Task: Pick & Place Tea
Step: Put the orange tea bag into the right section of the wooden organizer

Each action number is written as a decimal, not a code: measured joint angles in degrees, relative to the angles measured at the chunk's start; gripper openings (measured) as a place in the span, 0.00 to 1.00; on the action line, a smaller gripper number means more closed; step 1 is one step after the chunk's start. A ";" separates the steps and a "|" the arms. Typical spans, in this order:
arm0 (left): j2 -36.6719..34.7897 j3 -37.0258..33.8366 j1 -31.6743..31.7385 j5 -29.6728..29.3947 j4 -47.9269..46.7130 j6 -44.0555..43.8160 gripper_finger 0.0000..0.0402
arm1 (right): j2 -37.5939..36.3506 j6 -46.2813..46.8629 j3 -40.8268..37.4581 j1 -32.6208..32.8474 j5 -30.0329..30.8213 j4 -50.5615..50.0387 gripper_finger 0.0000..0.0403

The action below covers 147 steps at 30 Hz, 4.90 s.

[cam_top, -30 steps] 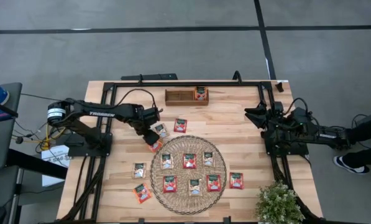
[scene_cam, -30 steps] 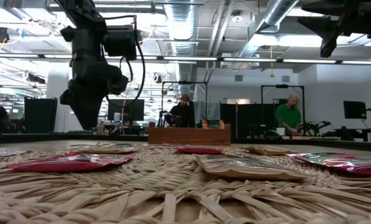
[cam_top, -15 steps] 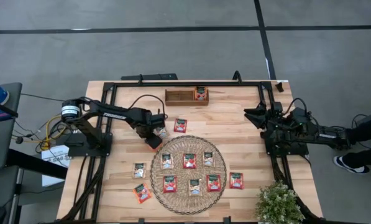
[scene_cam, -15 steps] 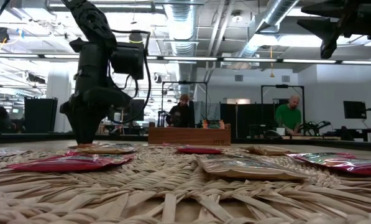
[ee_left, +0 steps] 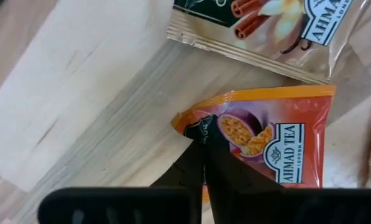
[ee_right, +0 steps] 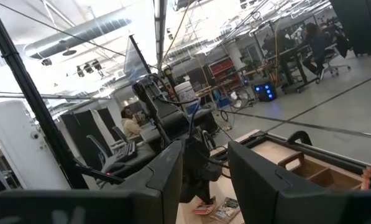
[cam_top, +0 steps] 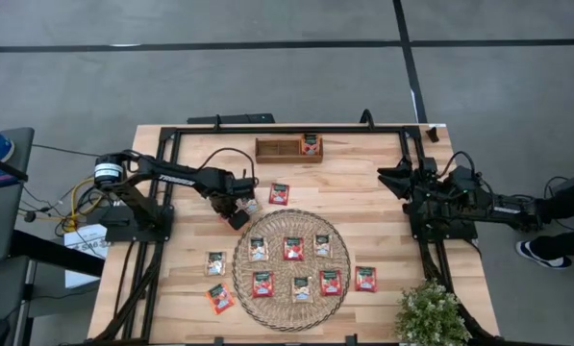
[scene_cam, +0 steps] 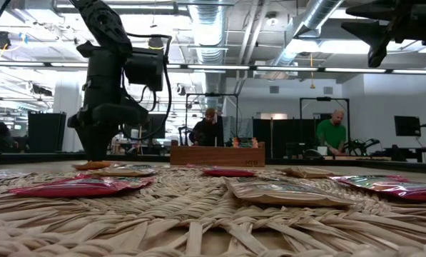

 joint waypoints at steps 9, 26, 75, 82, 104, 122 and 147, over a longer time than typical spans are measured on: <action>0.38 9.28 0.01 -13.59 -12.58 5.33 0.00 | 0.00 0.02 0.00 0.00 -0.07 -0.25 0.30; 0.22 36.56 -5.20 -36.17 -28.31 16.13 0.00 | 1.84 6.02 -0.02 -0.02 0.50 -0.31 0.30; 6.17 46.05 -9.67 -41.09 13.09 62.89 0.00 | 71.07 -17.61 42.74 -13.97 -14.51 -0.90 0.52; 6.13 46.05 -9.27 -42.80 10.05 62.89 0.00 | 70.83 -18.56 44.37 -13.98 -15.46 -5.62 0.50; 6.13 46.05 -8.90 -41.79 10.16 62.87 0.00 | 70.34 -16.51 44.72 -13.77 -17.17 -4.31 0.50; 6.13 46.05 -8.91 -40.79 13.25 62.88 0.00 | 72.91 -13.57 44.54 -12.41 -17.77 -3.15 0.47; 6.20 46.09 -8.90 -40.97 8.65 62.67 0.00 | 75.93 -15.52 48.70 -13.92 -17.91 -8.06 0.28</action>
